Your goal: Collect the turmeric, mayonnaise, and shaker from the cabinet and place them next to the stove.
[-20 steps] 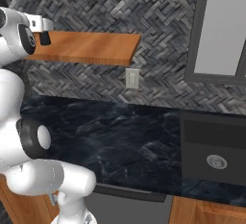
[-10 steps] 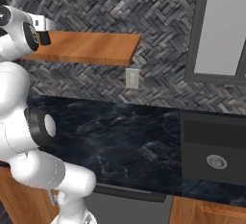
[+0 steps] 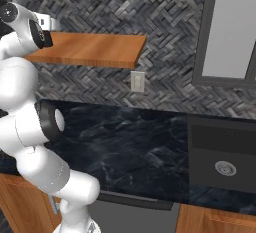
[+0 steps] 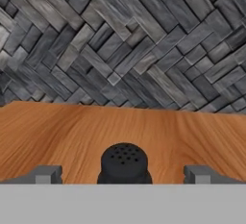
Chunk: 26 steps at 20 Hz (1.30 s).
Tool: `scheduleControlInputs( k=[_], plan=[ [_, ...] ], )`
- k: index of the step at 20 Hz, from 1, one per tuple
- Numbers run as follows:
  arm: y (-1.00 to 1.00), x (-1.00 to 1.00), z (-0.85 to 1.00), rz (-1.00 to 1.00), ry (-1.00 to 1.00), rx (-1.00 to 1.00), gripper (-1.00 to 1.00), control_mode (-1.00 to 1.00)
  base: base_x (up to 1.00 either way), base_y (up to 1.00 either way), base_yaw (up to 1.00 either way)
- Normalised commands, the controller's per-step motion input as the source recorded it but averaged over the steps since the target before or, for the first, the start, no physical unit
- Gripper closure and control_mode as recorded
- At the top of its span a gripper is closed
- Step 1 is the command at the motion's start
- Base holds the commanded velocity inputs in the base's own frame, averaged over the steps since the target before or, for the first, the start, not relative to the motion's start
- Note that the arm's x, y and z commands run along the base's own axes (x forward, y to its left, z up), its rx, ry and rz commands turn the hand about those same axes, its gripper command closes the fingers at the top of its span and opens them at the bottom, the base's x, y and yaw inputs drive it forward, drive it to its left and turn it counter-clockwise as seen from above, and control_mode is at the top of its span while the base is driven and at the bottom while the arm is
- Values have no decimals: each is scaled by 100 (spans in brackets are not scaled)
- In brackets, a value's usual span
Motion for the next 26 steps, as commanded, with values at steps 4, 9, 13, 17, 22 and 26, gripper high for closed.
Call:
scheduleControlInputs(
  k=[4, 9, 13, 17, 22, 26],
  plan=[
    [0, 22, -7, 1, 2, 0, -100, -100, 0, 0, 0],
    [5, 18, -14, 0, 4, 0, 100, -100, 0, 0, 0],
    [6, 15, -19, 0, 3, -1, 100, -100, 0, 0, 0],
    [0, 4, -11, 0, 2, 0, 100, -100, 0, 0, 0],
    [0, 0, -5, 0, 1, 0, 100, -100, 0, 0, 0],
    [0, 0, -4, 0, 0, 0, 100, -100, 0, 0, 0]
  ],
)
